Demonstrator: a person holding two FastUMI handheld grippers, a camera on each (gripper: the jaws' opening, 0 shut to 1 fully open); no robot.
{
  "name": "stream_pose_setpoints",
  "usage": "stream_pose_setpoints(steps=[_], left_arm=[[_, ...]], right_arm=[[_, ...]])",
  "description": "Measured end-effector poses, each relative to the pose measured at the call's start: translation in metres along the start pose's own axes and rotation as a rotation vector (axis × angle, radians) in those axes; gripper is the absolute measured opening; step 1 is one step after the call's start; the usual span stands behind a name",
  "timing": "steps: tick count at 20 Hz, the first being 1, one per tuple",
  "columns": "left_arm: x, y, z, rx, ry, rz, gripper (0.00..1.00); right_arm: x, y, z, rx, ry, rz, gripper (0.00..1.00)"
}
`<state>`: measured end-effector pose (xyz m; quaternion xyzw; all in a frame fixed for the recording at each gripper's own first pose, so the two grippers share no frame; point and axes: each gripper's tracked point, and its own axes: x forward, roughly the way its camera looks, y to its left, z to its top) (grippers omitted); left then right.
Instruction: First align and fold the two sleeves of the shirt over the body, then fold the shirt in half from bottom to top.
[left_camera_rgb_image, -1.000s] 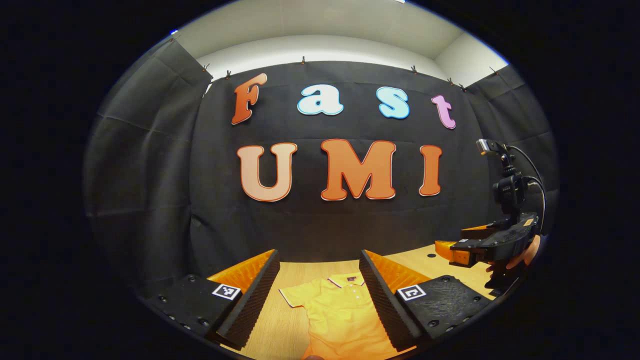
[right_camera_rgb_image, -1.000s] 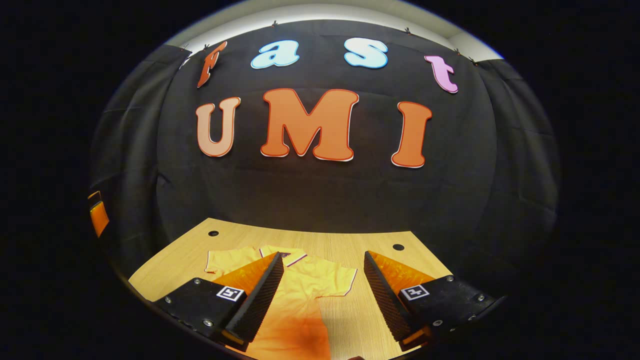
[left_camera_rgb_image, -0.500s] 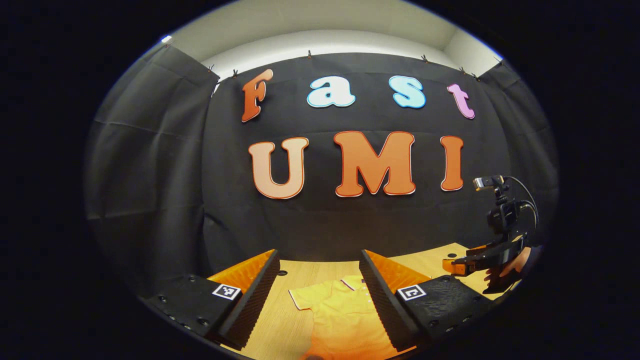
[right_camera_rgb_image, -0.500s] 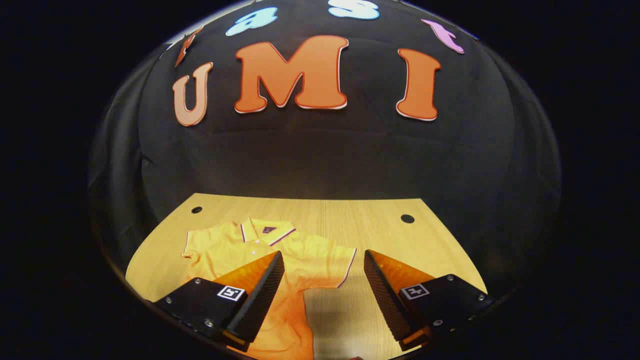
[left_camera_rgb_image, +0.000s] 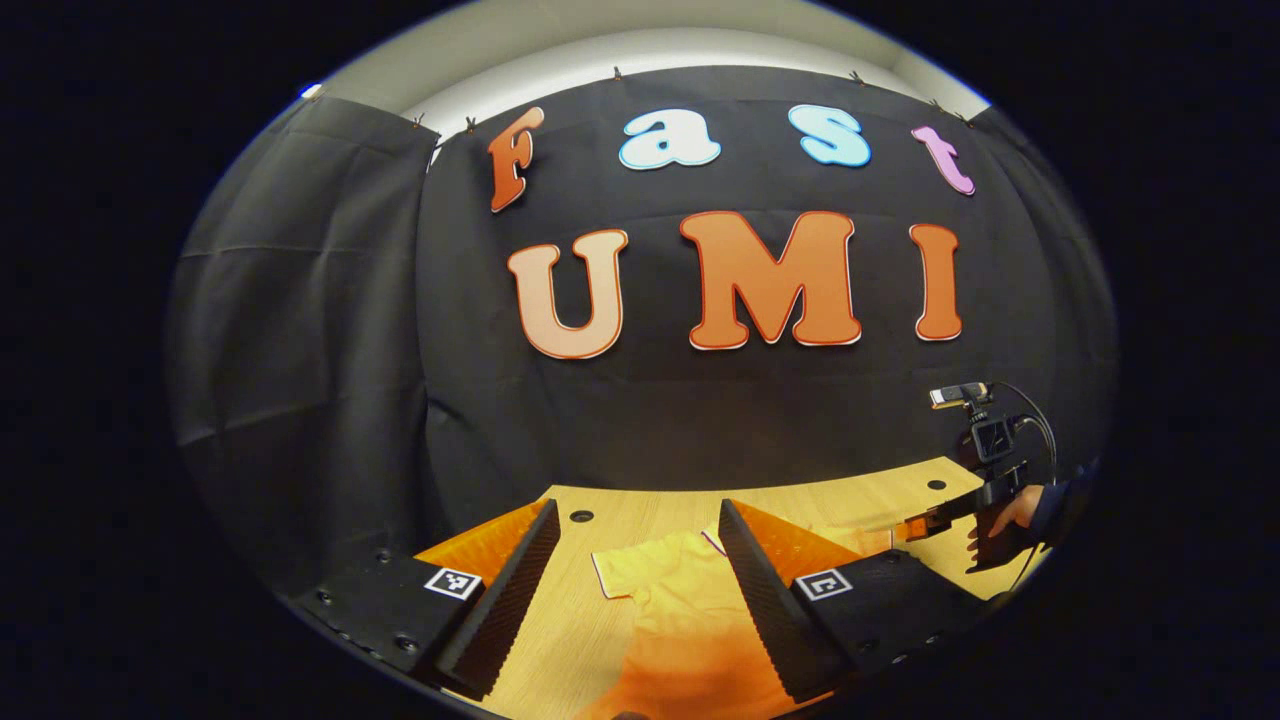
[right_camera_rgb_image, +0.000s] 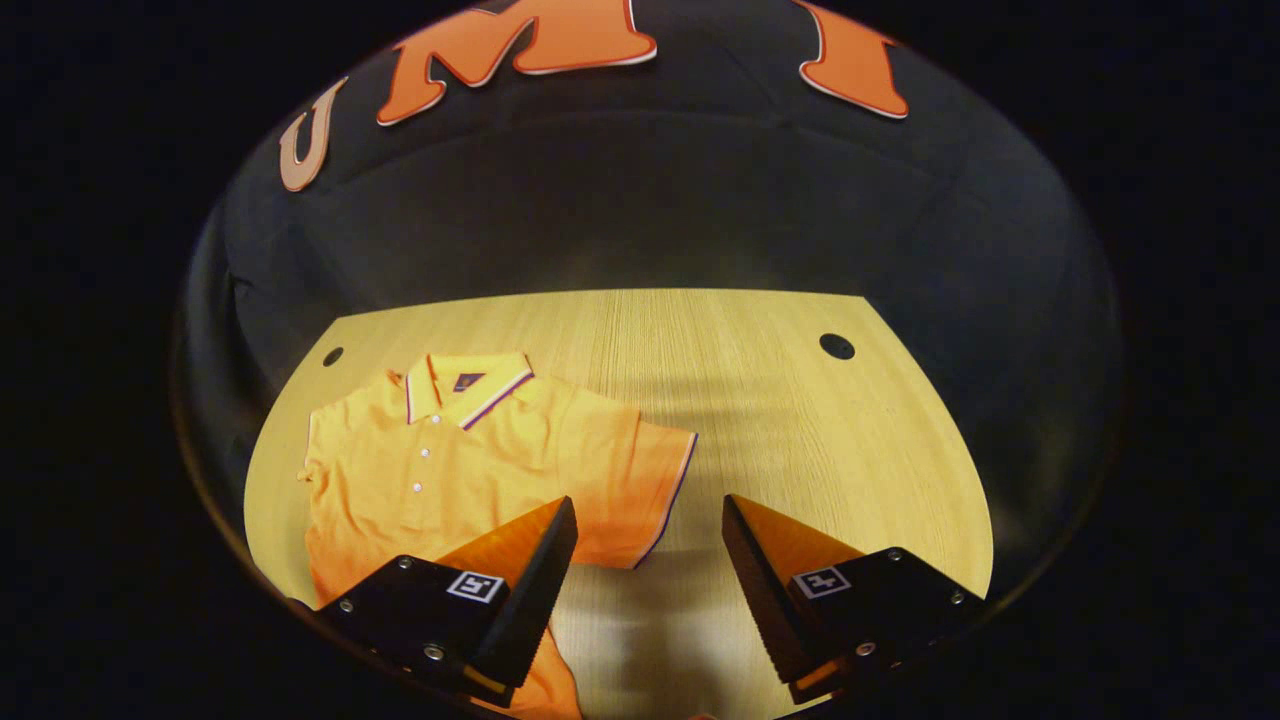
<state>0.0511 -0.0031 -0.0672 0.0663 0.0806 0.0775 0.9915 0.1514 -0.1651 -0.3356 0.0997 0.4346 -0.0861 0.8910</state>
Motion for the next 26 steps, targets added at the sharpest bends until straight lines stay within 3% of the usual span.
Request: stream_pose_setpoints(steps=[4, 15, 17, 20, 23, 25, 26], left_arm=[[0.008, -0.007, -0.013, 0.015, 0.058, 0.038, 0.97], [0.020, -0.016, -0.043, 0.003, 0.185, 0.098, 0.98], [0.020, -0.017, -0.047, 0.003, 0.197, 0.105, 0.97], [0.020, -0.016, -0.050, 0.006, 0.212, 0.114, 0.97], [0.022, -0.017, -0.056, 0.002, 0.226, 0.115, 0.97], [0.024, -0.018, -0.057, -0.008, 0.233, 0.112, 0.97], [0.023, -0.017, -0.057, -0.009, 0.231, 0.112, 0.98]], right_arm=[[0.034, -0.005, -0.001, -0.003, 0.098, 0.009, 0.84], [0.100, -0.017, -0.014, 0.000, 0.339, 0.022, 0.84], [0.106, -0.016, -0.019, 0.015, 0.388, 0.031, 0.74], [0.114, -0.016, -0.022, -0.014, 0.427, 0.026, 0.71], [0.114, -0.010, -0.022, -0.070, 0.452, 0.027, 0.61], [0.117, -0.003, -0.020, -0.089, 0.441, 0.040, 0.45], [0.117, -0.002, -0.020, -0.094, 0.441, 0.043, 0.25]])
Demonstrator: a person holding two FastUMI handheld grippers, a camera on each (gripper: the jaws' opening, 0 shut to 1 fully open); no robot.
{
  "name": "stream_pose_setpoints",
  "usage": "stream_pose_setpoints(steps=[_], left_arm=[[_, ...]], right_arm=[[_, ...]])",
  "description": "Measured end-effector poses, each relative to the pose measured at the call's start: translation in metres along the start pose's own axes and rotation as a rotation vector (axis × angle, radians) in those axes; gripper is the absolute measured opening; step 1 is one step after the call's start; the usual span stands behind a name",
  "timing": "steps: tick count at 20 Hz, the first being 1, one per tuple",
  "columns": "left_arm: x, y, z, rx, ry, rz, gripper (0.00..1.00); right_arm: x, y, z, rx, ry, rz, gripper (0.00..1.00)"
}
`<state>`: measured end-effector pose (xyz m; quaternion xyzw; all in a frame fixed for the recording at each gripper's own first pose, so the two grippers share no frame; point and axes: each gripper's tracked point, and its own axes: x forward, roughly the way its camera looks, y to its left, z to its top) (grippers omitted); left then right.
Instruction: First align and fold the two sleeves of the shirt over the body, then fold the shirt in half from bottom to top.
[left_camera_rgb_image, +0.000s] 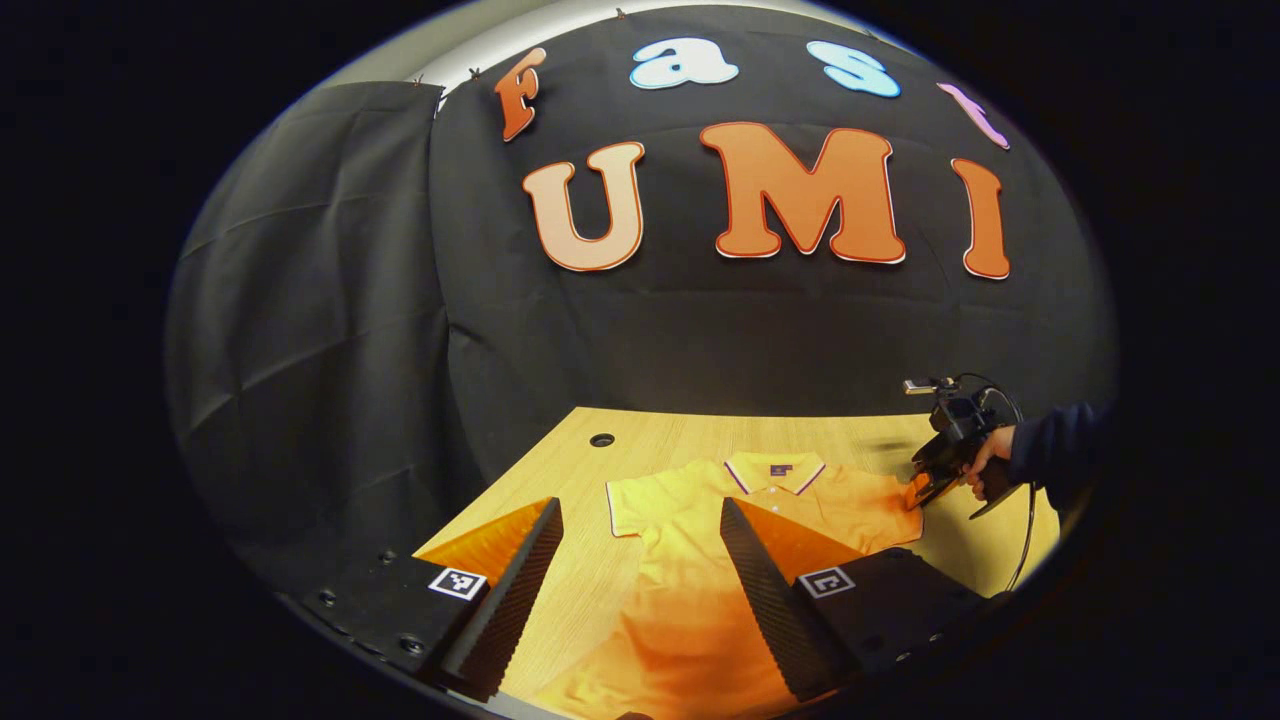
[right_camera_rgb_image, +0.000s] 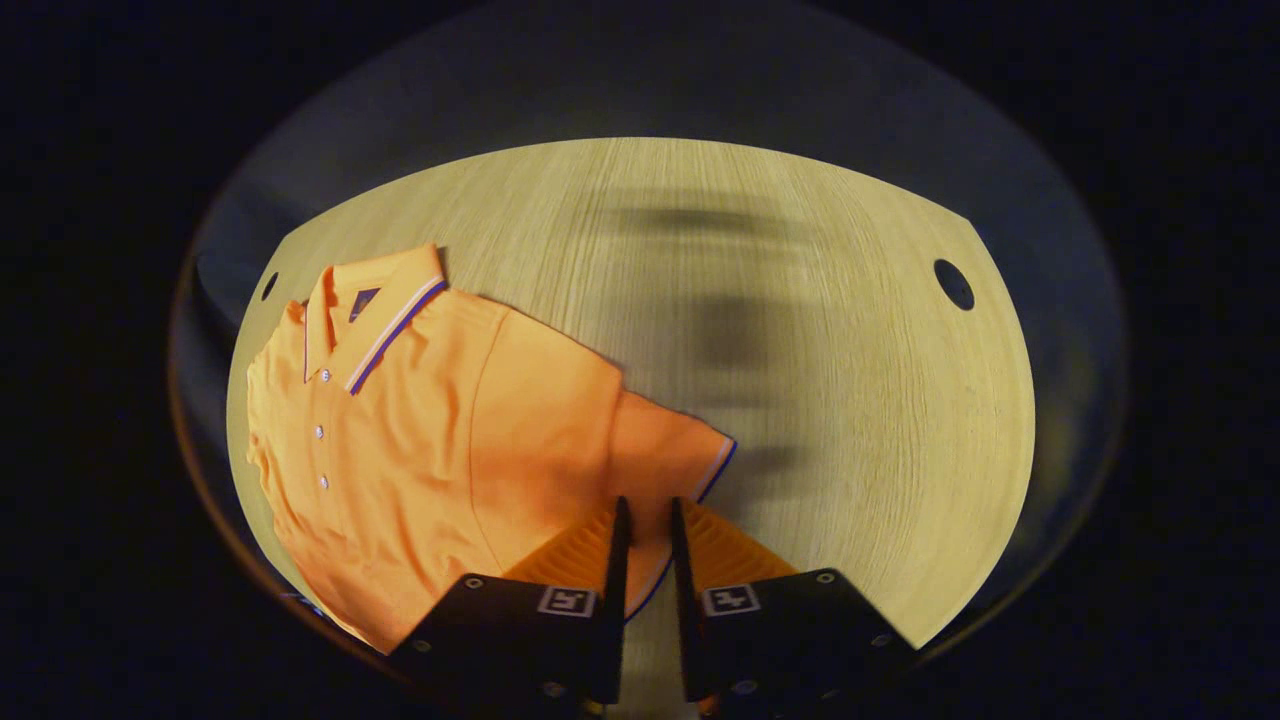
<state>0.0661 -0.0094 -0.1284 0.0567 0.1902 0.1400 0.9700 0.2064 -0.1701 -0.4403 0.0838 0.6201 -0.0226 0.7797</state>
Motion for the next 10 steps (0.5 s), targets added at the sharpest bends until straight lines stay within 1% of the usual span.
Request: stream_pose_setpoints(steps=[1, 2, 3, 4, 6, 7, 9, 10], left_arm=[[0.000, 0.000, 0.001, 0.002, -0.003, 0.000, 0.98], [-0.002, 0.000, 0.001, 0.004, -0.007, -0.002, 0.97], [-0.002, 0.000, 0.002, 0.005, -0.010, -0.005, 0.98], [-0.001, 0.000, 0.001, 0.007, -0.009, -0.008, 0.98], [-0.001, 0.000, 0.001, 0.005, -0.008, -0.008, 0.98], [-0.001, 0.001, 0.001, 0.000, -0.007, -0.006, 0.98], [0.000, 0.002, -0.001, -0.008, -0.004, -0.002, 0.98], [-0.001, 0.001, -0.001, -0.009, -0.002, -0.001, 0.98]], right_arm=[[0.001, -0.001, 0.002, 0.018, -0.005, 0.008, 0.21], [0.000, 0.000, 0.001, 0.054, 0.008, 0.025, 0.10], [-0.003, 0.003, 0.000, 0.086, 0.025, 0.064, 0.09], [-0.007, 0.007, 0.003, 0.110, 0.015, 0.090, 0.09], [-0.014, 0.007, 0.018, 0.101, -0.046, 0.101, 0.09], [-0.020, 0.012, 0.021, 0.109, -0.055, 0.118, 0.09], [-0.030, 0.029, 0.028, 0.147, -0.062, 0.189, 0.09], [-0.033, 0.035, 0.031, 0.154, -0.064, 0.207, 0.09]])
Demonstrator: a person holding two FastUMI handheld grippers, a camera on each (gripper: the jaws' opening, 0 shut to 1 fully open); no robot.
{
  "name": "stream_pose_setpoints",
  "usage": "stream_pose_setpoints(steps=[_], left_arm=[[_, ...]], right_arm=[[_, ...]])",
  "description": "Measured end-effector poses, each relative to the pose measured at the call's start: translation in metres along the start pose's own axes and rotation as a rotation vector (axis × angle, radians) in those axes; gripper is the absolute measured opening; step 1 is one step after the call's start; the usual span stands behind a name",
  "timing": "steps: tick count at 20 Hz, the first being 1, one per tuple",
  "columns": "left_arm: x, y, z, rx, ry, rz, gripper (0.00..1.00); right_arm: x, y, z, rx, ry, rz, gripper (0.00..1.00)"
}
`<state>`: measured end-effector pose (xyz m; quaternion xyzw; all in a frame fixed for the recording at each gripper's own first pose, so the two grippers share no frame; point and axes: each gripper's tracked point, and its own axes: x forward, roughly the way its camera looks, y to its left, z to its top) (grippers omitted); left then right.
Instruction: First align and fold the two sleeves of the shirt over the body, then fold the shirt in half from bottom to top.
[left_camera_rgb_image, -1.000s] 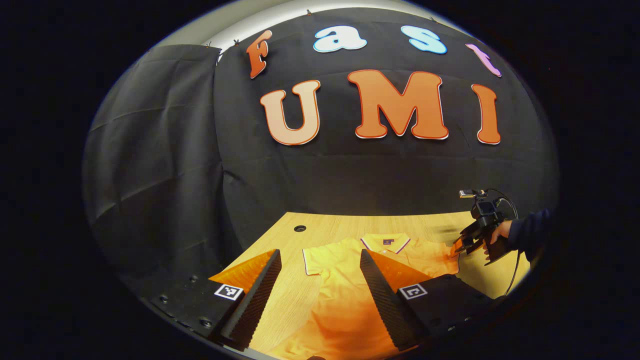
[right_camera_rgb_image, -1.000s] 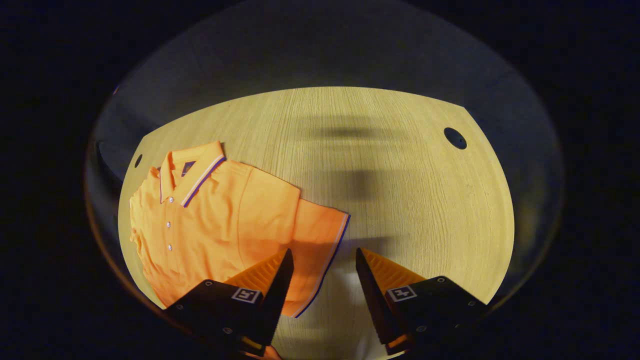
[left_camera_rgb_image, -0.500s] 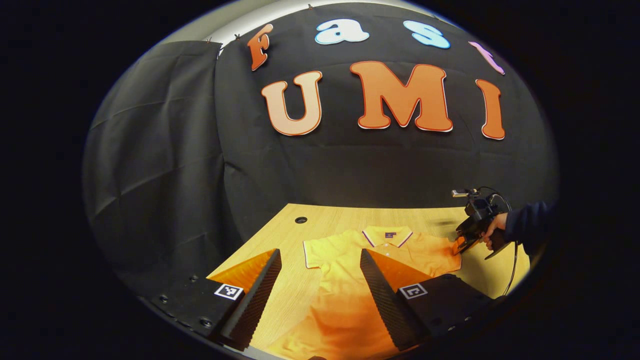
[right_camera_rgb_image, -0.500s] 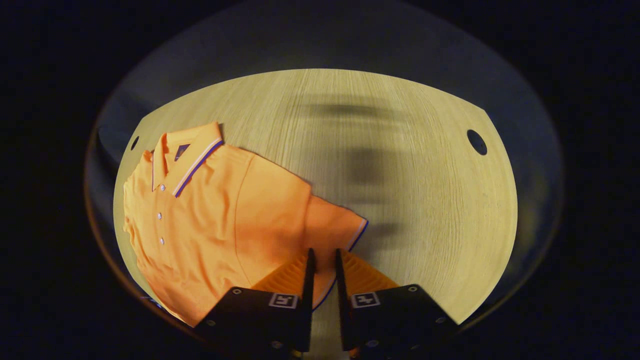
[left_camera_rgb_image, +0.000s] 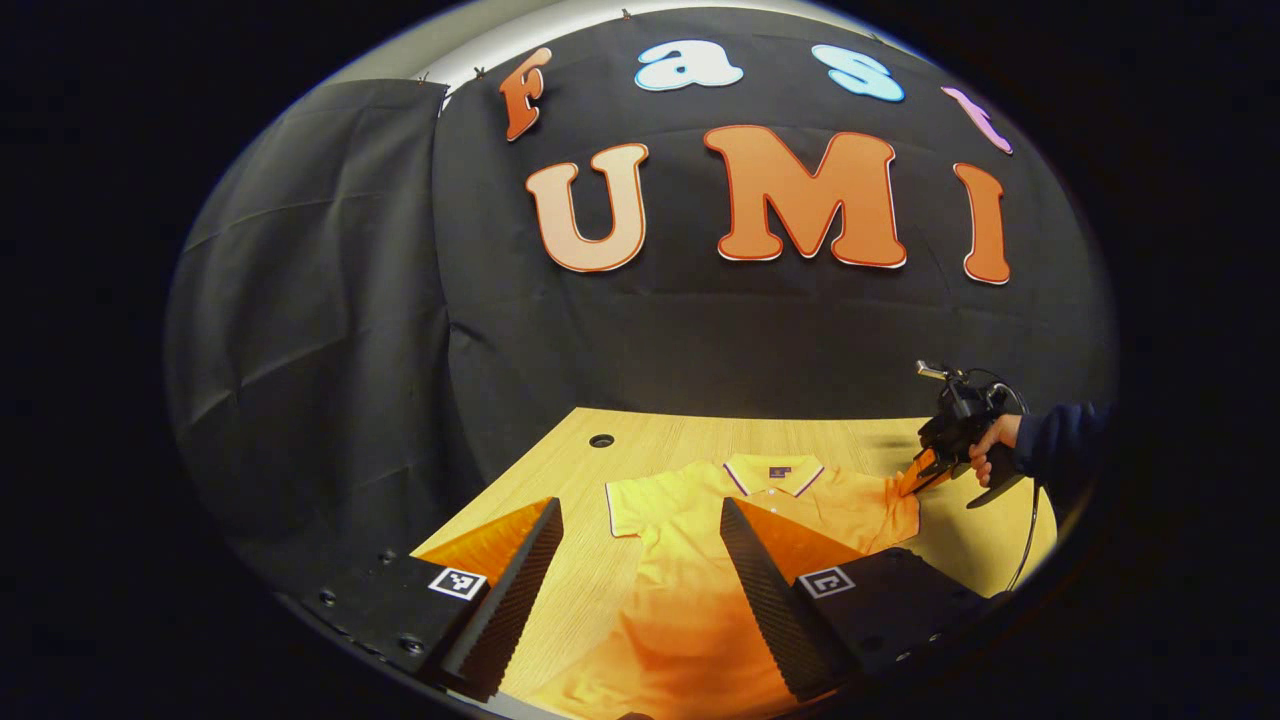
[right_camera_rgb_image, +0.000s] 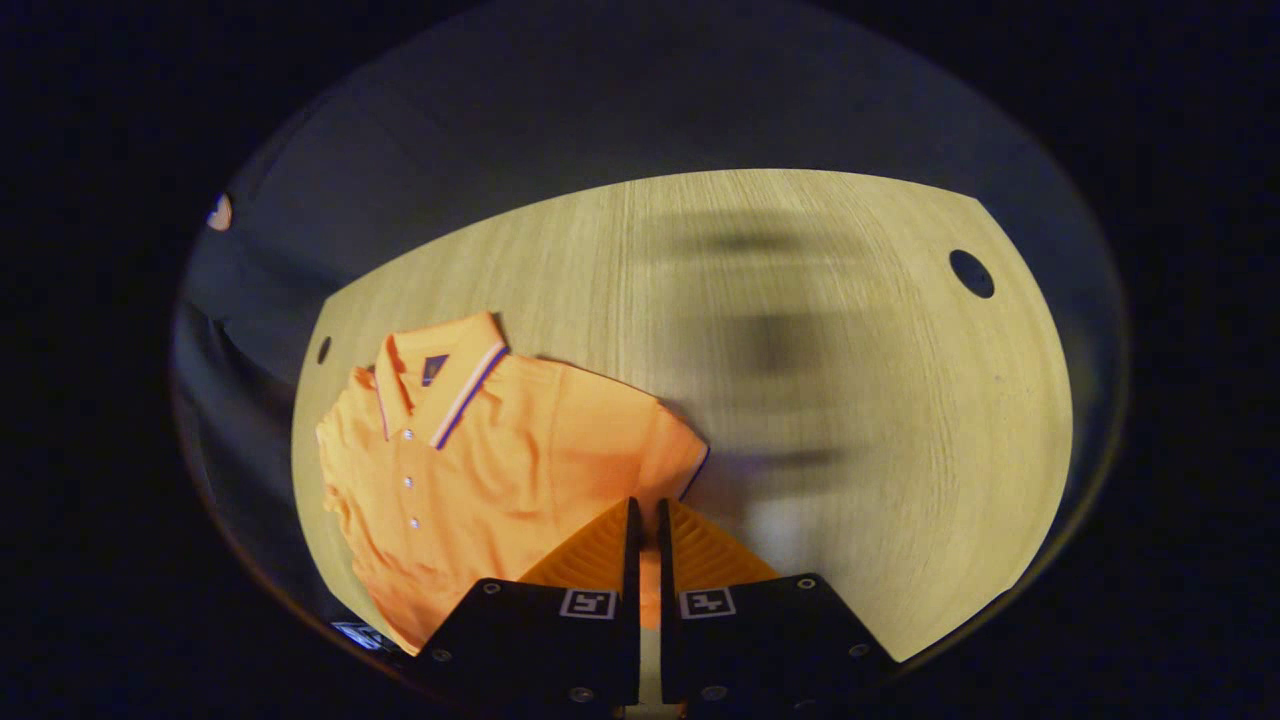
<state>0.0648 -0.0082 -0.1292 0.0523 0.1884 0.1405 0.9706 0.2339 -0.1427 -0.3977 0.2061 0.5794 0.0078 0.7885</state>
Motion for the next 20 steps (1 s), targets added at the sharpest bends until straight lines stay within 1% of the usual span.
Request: stream_pose_setpoints(steps=[2, 4, 8, 13, 17, 20], left_arm=[[0.001, 0.000, -0.001, -0.002, 0.002, 0.000, 0.98], [0.000, 0.001, -0.002, 0.000, 0.003, -0.001, 0.98], [0.000, 0.002, -0.002, 0.004, 0.004, 0.006, 0.98], [0.000, 0.010, -0.009, -0.014, 0.015, 0.029, 0.97], [-0.002, 0.014, -0.011, -0.014, 0.022, 0.038, 0.97], [-0.002, 0.016, -0.015, -0.003, 0.028, 0.045, 0.99]], right_arm=[[-0.003, 0.014, 0.004, -0.031, -0.012, 0.024, 0.09], [-0.006, 0.038, 0.007, -0.053, -0.006, 0.066, 0.09], [-0.006, 0.070, 0.016, -0.082, -0.009, 0.104, 0.09], [0.003, 0.113, 0.015, -0.115, 0.023, 0.157, 0.08], [0.023, 0.144, 0.000, -0.057, 0.099, 0.200, 0.09], [0.033, 0.159, -0.003, -0.038, 0.120, 0.221, 0.09]])
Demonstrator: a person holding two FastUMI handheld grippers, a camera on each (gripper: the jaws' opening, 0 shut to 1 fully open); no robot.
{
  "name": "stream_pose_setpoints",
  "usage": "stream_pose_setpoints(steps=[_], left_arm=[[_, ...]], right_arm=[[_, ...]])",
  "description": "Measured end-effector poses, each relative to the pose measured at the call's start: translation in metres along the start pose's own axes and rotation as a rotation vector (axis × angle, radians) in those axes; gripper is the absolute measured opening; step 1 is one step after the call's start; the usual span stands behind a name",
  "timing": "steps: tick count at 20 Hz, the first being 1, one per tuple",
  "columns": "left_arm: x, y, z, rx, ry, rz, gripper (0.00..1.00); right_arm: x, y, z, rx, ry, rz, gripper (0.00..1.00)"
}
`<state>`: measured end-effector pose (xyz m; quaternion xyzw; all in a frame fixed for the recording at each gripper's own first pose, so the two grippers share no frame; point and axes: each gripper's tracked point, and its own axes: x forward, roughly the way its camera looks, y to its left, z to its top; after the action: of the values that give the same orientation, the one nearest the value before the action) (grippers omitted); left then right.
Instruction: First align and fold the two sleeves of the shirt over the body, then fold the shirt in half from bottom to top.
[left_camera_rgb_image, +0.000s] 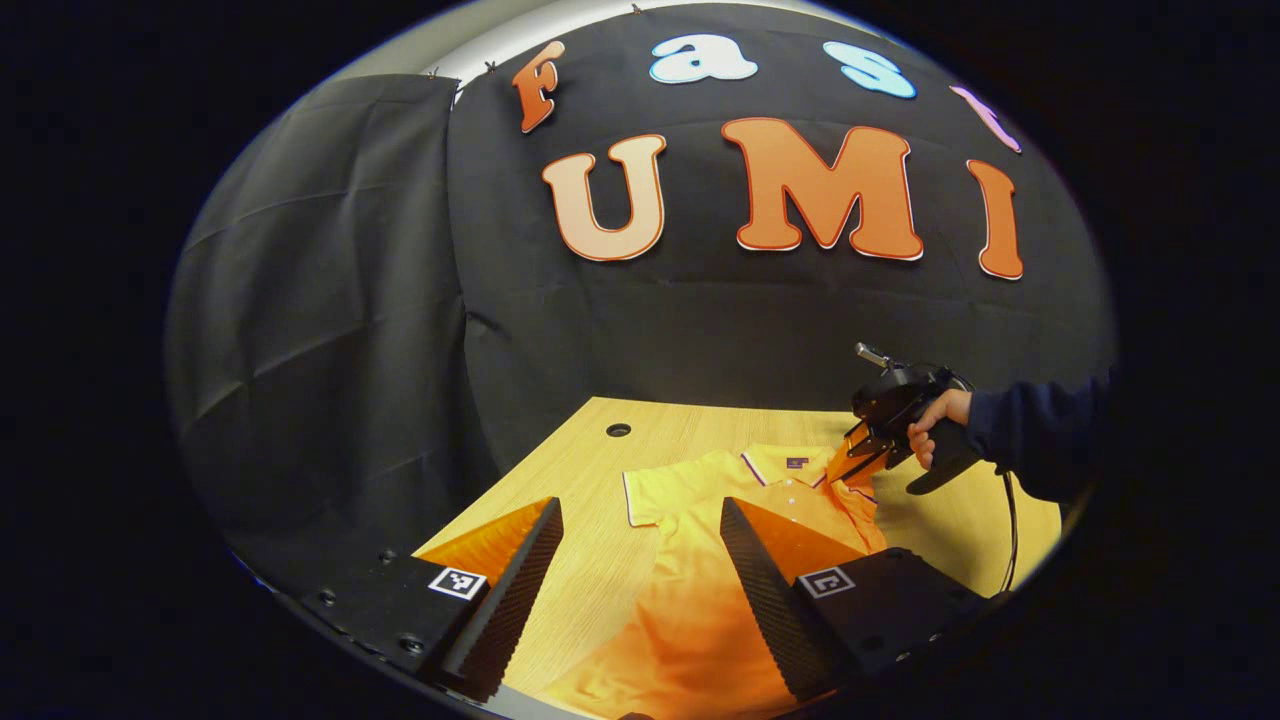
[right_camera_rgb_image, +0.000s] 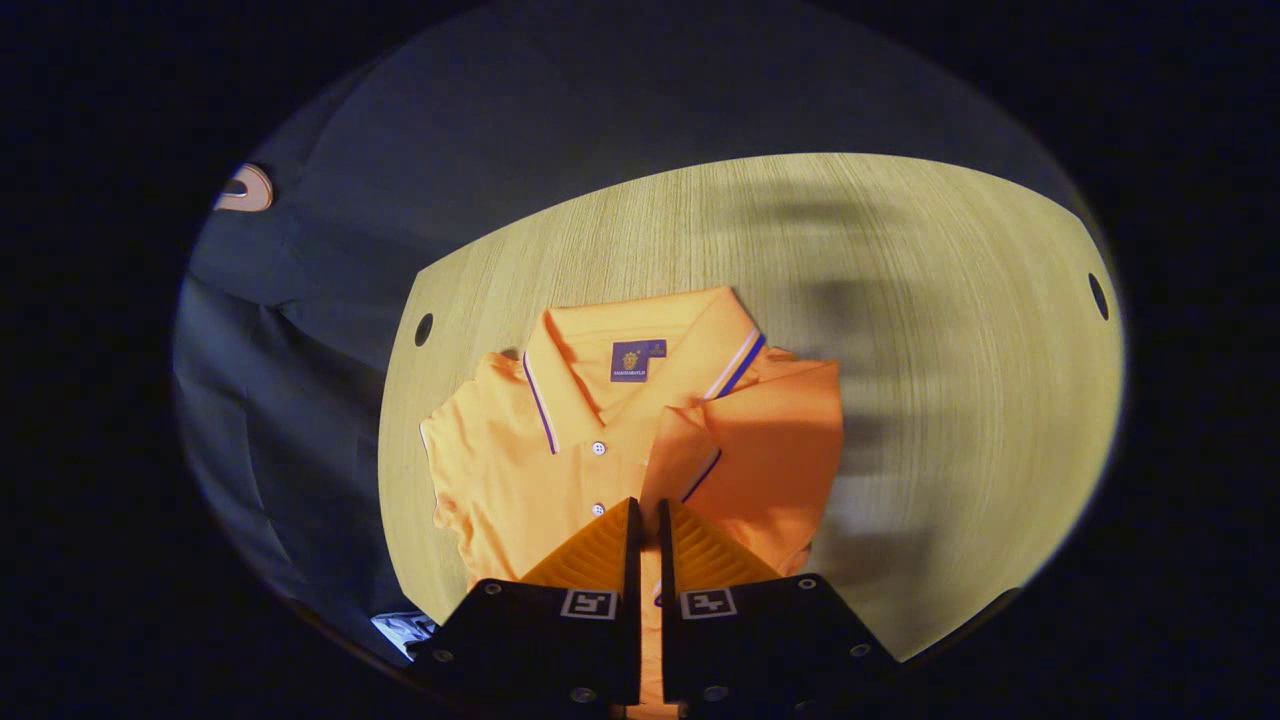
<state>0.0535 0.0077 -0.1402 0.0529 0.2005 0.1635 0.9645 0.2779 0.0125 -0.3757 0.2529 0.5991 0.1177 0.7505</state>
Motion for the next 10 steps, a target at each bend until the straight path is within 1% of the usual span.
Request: stream_pose_setpoints(steps=[1, 4, 8, 9, 10], left_arm=[[0.000, 0.001, 0.001, 0.000, 0.003, 0.002, 0.97], [0.002, 0.003, -0.001, -0.004, 0.007, 0.006, 0.98], [-0.001, 0.000, -0.003, 0.003, 0.012, -0.004, 0.97], [0.000, -0.001, -0.002, 0.006, 0.013, -0.008, 0.97], [0.000, -0.001, -0.005, 0.007, 0.015, -0.011, 0.97]], right_arm=[[0.003, 0.004, -0.002, 0.014, 0.010, 0.010, 0.09], [0.007, 0.020, -0.001, 0.057, 0.018, 0.045, 0.09], [0.013, 0.019, -0.004, 0.068, 0.030, 0.025, 0.09], [0.012, 0.019, -0.007, 0.056, 0.035, 0.029, 0.14], [0.009, 0.021, -0.009, 0.041, 0.039, 0.039, 0.41]])
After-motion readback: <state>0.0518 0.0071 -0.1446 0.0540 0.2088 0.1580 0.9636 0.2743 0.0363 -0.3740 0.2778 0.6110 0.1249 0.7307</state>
